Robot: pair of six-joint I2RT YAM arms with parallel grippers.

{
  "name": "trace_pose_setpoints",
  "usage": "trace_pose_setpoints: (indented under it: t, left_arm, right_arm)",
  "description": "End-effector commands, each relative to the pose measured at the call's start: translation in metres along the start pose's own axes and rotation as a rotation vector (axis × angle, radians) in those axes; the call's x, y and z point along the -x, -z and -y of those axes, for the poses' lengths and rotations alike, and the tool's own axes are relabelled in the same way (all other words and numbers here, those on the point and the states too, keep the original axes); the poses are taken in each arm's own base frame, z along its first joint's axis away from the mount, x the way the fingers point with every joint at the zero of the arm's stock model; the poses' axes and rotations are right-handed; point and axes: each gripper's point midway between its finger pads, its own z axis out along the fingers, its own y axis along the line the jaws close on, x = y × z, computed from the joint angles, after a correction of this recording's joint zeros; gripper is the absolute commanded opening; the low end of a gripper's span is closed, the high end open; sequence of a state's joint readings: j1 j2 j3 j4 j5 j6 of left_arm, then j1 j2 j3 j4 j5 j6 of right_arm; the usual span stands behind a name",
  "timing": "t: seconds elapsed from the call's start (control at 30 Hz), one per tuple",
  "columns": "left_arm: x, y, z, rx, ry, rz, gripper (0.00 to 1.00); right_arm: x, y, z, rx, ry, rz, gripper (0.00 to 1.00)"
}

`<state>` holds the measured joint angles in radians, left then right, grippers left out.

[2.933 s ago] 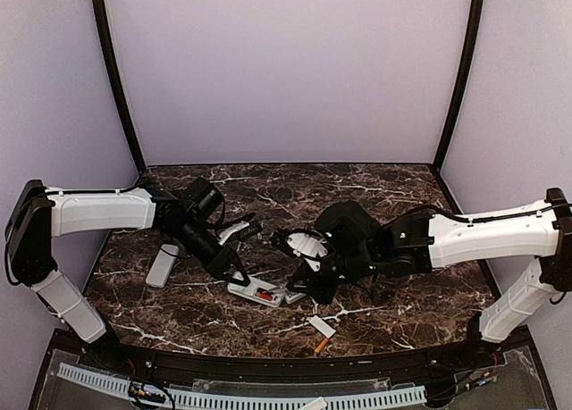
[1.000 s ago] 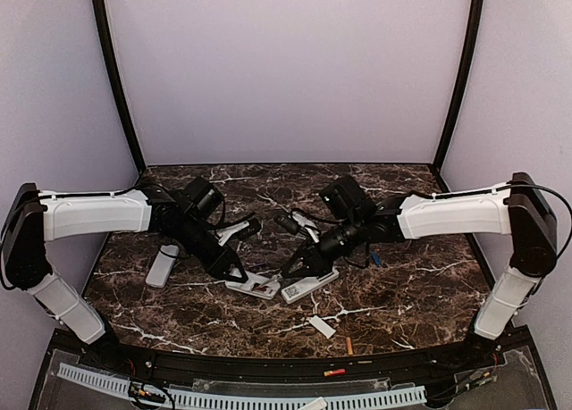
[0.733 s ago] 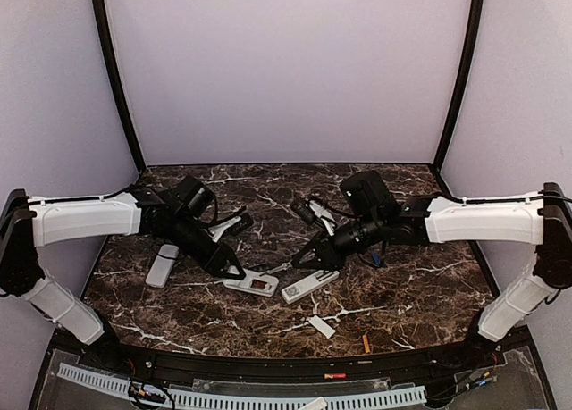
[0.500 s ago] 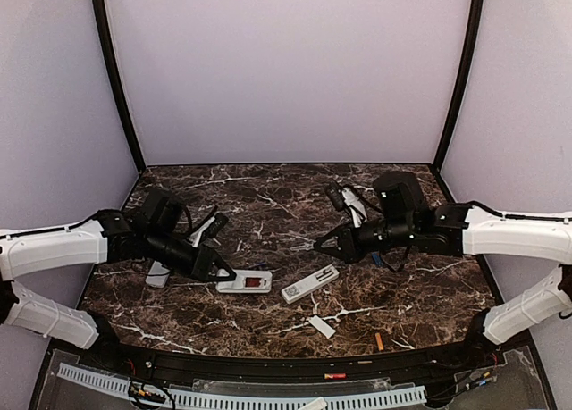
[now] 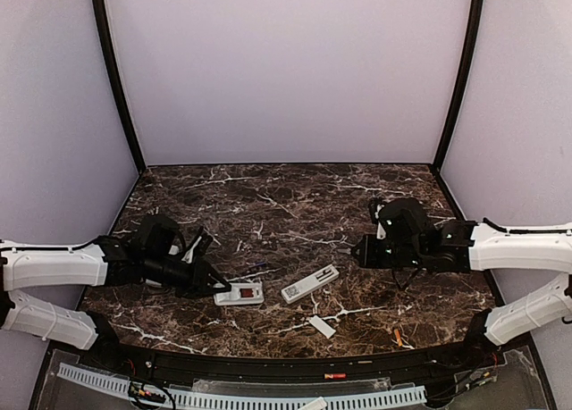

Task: Unload the batteries from the remote control
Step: Place the remote control without batteries at the center of the board.

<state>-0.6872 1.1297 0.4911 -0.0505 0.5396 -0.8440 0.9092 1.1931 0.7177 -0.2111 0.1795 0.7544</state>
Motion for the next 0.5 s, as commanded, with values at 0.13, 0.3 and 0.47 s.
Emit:
trace_pose_setpoints:
  t: [0.13, 0.3, 0.47]
  left_arm:
    - [-0.007, -0.008, -0.015, 0.029, 0.034, -0.026, 0.17]
    - [-0.015, -0.013, -0.033, 0.085, 0.063, -0.05, 0.29]
    - [-0.017, -0.01, -0.052, 0.187, 0.068, -0.051, 0.44]
  right_arm:
    - [-0.015, -0.017, 0.046, -0.212, -0.095, 0.007, 0.0]
    - [-0.031, -0.025, 0.06, -0.267, -0.144, -0.024, 0.0]
    - [-0.049, -0.033, 0.068, -0.287, -0.18, -0.076, 0.0]
